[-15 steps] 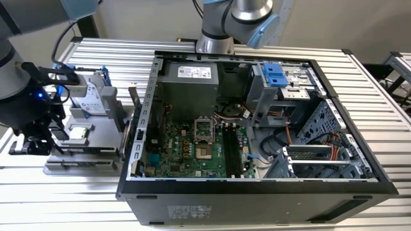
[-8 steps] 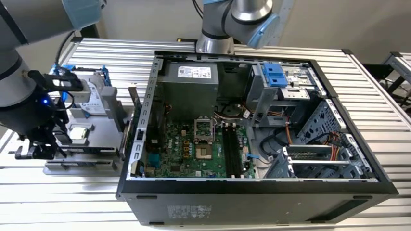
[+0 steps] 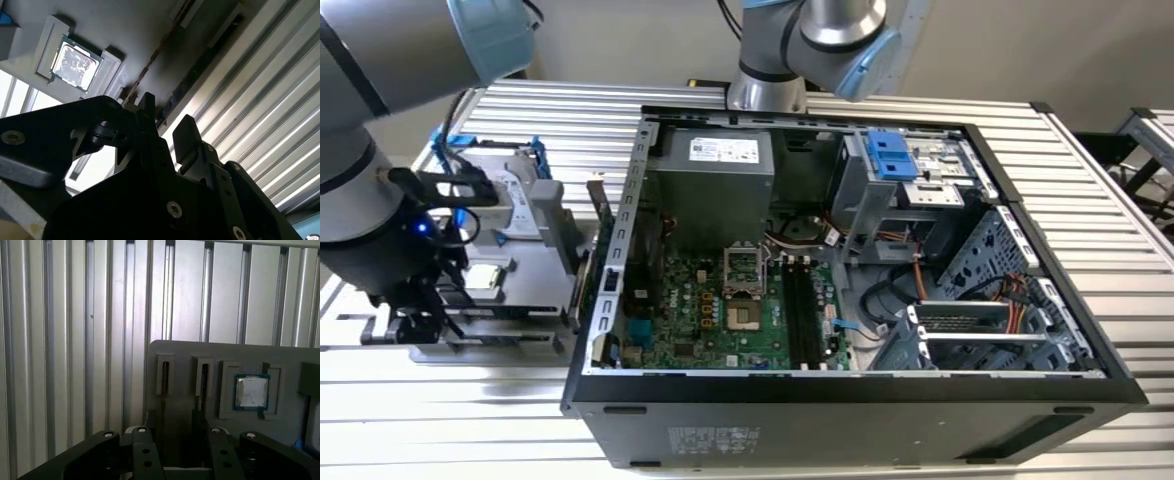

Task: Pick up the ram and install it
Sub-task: 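Pick up the ram and move it above insertion slot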

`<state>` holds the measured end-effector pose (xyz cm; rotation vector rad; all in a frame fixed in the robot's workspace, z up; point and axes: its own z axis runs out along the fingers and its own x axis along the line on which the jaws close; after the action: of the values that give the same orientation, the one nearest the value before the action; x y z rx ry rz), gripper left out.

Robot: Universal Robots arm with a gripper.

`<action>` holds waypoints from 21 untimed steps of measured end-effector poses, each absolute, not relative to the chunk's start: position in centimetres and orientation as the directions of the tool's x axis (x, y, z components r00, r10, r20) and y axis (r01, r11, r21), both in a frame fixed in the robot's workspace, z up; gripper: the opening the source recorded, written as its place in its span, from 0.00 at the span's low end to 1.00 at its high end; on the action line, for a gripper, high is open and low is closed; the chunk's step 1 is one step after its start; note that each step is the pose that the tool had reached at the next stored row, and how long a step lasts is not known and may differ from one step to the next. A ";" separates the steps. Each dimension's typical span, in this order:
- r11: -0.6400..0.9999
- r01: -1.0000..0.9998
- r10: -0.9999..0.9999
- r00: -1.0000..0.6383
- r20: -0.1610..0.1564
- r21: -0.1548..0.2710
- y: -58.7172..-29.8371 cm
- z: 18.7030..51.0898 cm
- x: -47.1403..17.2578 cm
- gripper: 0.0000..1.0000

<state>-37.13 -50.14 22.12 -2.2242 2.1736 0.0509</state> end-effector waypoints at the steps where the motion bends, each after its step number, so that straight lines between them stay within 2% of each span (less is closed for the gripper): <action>1: -0.023 -1.000 -0.999 0.023 -0.045 0.000 -50.2 21.9 -37.1 1.00; 21: -0.023 -1.000 -0.999 0.023 -0.045 -0.001 -50.5 19.5 -36.8 1.00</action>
<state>-36.76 -50.51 19.50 -2.2233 2.1726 0.0486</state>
